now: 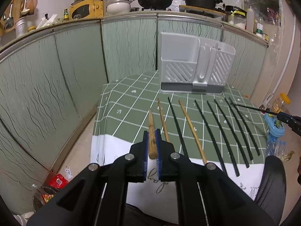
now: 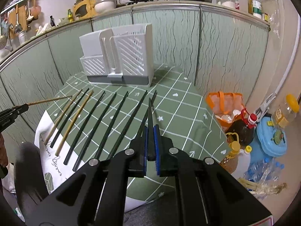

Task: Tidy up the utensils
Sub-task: 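Lift both held chopsticks upright and carry them toward the white utensil holder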

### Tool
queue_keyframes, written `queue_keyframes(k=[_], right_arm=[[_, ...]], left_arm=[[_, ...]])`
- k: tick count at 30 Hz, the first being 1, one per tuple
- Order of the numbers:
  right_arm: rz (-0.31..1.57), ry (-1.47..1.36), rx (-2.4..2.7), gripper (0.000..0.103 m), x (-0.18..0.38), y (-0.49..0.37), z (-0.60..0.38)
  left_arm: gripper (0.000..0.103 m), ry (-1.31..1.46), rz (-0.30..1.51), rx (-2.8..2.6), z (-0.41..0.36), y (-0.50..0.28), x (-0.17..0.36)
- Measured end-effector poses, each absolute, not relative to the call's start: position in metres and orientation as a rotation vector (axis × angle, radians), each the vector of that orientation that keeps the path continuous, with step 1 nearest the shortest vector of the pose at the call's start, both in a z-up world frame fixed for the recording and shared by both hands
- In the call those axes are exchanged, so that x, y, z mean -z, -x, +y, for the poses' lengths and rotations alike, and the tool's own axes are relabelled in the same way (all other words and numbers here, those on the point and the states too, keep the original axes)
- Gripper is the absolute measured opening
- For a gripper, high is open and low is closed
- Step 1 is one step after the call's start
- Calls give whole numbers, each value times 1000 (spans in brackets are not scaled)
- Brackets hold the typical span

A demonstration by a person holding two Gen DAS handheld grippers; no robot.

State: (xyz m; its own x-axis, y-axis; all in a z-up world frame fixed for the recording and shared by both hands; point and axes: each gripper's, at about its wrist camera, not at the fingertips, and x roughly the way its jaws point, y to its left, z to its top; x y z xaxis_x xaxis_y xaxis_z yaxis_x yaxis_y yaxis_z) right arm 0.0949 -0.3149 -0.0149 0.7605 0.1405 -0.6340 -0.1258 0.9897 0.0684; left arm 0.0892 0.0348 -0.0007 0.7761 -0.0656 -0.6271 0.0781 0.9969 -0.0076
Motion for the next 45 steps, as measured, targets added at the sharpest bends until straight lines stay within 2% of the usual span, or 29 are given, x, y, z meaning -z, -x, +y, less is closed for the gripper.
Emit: queue_keyframes(k=[11, 45], right_arm=[[627, -29, -156, 6, -12, -93, -319], [535, -33, -158, 6, -48, -121, -322]], left_arm=[[8, 3, 617, 96, 34, -88, -26], [8, -28, 540, 110, 25, -108, -61]])
